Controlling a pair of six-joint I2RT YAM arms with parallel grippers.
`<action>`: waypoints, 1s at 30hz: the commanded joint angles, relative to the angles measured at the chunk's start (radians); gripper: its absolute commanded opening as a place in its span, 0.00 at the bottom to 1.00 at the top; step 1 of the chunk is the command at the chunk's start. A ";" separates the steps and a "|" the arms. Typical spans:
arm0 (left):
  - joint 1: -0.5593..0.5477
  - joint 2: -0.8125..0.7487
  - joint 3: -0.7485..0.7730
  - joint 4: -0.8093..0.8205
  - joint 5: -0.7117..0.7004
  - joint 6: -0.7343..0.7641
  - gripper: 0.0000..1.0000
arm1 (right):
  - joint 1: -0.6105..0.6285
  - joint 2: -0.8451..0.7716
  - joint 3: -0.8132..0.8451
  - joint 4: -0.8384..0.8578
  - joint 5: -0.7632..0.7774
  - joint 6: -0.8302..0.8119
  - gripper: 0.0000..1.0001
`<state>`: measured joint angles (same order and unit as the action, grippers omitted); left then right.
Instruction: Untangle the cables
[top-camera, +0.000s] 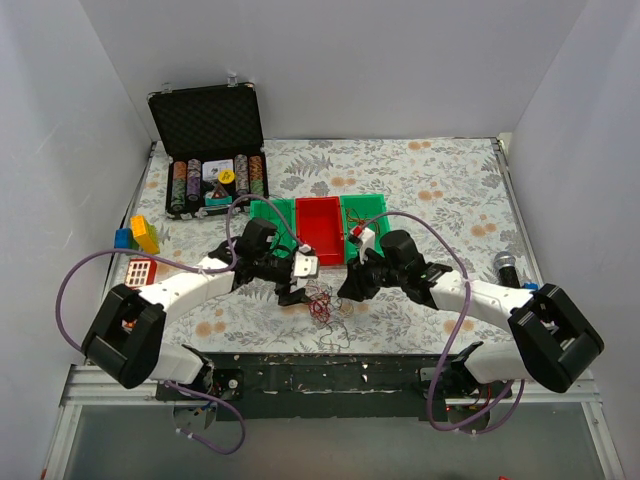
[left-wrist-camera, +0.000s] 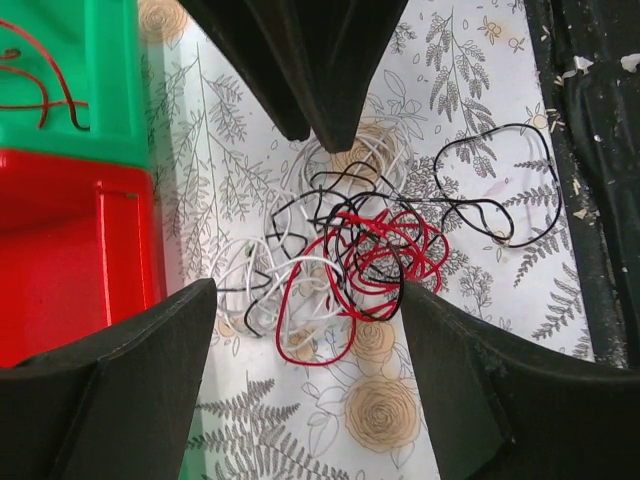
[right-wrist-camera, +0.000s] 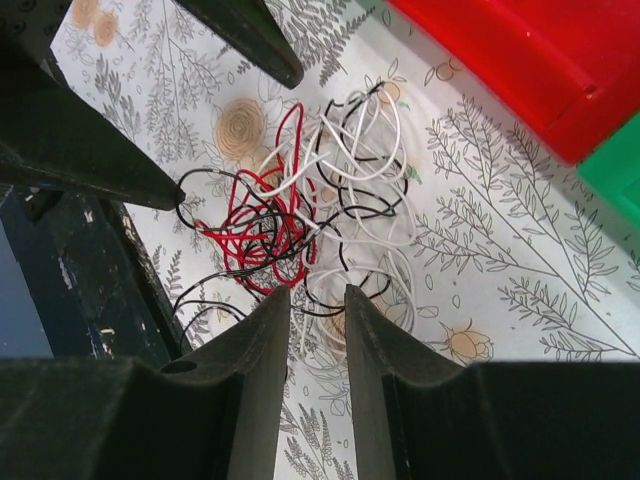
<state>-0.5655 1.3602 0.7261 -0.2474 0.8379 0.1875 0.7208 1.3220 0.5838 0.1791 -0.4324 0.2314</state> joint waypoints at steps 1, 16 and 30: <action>-0.045 0.002 -0.004 0.043 0.006 0.098 0.70 | 0.006 0.014 -0.006 0.028 0.011 -0.012 0.36; -0.093 -0.022 -0.042 0.062 -0.055 0.124 0.05 | 0.006 -0.018 0.034 0.011 0.024 -0.018 0.35; -0.093 -0.263 0.073 -0.038 -0.031 -0.215 0.00 | 0.006 -0.191 0.122 0.020 -0.005 -0.047 0.74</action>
<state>-0.6548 1.1980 0.7799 -0.2405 0.7567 0.0605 0.7216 1.1812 0.6384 0.1547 -0.4034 0.1951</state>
